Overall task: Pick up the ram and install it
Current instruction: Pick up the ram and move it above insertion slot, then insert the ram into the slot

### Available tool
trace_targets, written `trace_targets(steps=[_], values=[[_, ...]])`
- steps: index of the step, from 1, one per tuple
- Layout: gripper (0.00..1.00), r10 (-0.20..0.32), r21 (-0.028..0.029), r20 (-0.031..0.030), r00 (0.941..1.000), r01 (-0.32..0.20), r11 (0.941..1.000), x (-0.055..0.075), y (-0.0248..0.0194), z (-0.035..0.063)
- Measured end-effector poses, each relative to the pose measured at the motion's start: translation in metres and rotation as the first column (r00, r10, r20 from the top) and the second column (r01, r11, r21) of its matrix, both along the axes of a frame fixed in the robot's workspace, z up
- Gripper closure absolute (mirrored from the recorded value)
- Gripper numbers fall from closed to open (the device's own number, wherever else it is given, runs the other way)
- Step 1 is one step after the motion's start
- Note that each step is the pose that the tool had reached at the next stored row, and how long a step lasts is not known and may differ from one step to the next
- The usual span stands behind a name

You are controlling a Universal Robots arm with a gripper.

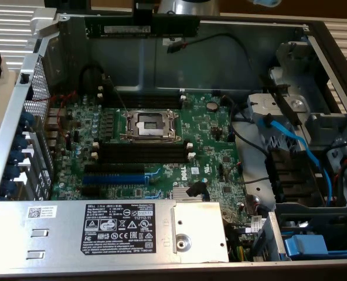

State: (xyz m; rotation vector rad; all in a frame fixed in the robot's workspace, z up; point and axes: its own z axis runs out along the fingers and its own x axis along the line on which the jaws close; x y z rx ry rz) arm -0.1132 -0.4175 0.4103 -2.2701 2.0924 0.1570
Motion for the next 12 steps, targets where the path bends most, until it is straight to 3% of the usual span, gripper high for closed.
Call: trace_targets(steps=[7, 12], values=[[0.88, -0.002, 0.0000, 0.0003, 1.0000, 0.002, 1.0000, 0.002, -0.0023, -0.0125], [0.88, -0.002, 0.0000, 0.0002, 1.0000, 0.002, 1.0000, 0.003, -0.0023, -0.0128]])
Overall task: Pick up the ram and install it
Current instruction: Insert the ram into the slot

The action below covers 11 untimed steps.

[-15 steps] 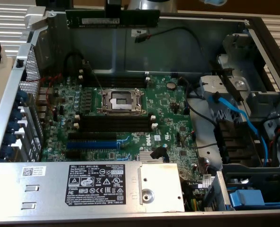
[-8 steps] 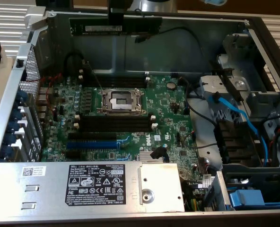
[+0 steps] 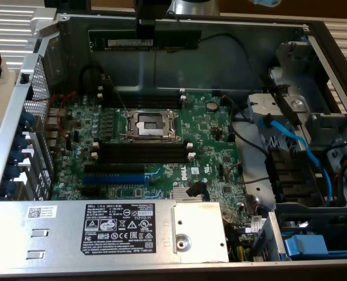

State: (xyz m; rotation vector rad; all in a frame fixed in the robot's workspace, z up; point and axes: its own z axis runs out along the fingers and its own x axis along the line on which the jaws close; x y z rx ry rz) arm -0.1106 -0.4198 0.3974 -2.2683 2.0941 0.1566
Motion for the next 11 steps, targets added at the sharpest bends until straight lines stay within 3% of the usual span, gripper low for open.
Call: trace_targets(steps=[11], values=[[0.88, 0.000, -0.0001, -0.0027, 1.0000, 0.000, 1.0000, 0.0011, -0.0003, -0.0026]])
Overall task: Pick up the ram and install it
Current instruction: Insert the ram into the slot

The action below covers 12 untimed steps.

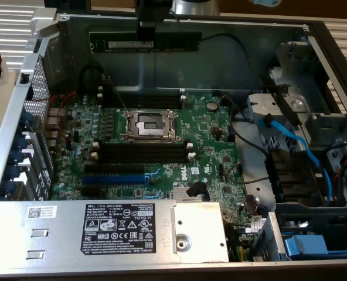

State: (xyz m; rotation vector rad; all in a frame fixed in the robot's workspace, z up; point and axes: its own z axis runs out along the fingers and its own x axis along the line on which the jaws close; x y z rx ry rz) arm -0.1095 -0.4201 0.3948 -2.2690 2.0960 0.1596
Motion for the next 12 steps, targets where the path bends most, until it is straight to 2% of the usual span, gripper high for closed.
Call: trace_targets(steps=[1, 5, 10, 12], values=[[0.88, 0.000, -0.0005, 0.0001, 1.0000, 0.000, 1.0000, 0.0001, 0.0000, -0.0008], [0.88, -0.007, -0.0102, -0.0005, 1.0000, 0.007, 0.9999, 0.0001, 0.0010, -0.0050], [0.88, -0.014, -0.0311, -0.0009, 0.9999, 0.014, 0.9994, 0.0003, 0.0022, -0.0087], [0.88, -0.018, -0.0372, -0.0007, 0.9998, 0.018, 0.9992, 0.0008, 0.0029, -0.0104]])
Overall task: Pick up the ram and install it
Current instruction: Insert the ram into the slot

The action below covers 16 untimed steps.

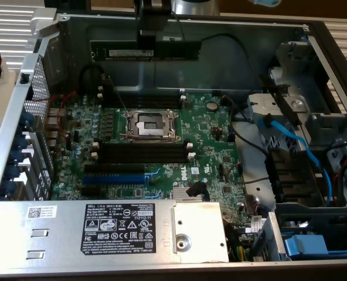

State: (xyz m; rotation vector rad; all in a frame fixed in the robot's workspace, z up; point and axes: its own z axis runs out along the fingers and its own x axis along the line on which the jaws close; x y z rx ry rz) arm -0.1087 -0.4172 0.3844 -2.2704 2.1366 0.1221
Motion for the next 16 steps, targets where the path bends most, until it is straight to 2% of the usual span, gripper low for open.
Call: trace_targets(steps=[10, 12, 13, 16], values=[[0.88, -0.073, -0.0007, 0.0000, 0.9973, 0.073, 0.9973, 0.004, 0.0009, -0.0143], [0.88, -0.079, -0.0054, 0.0003, 0.9968, 0.079, 0.9968, 0.004, 0.0011, -0.0163], [0.88, -0.082, -0.0134, 0.0009, 0.9967, 0.082, 0.9966, 0.004, 0.0029, -0.0181], [0.88, -0.082, -0.0266, 0.0021, 0.9967, 0.082, 0.9963, 0.004, 0.0097, -0.0207]])
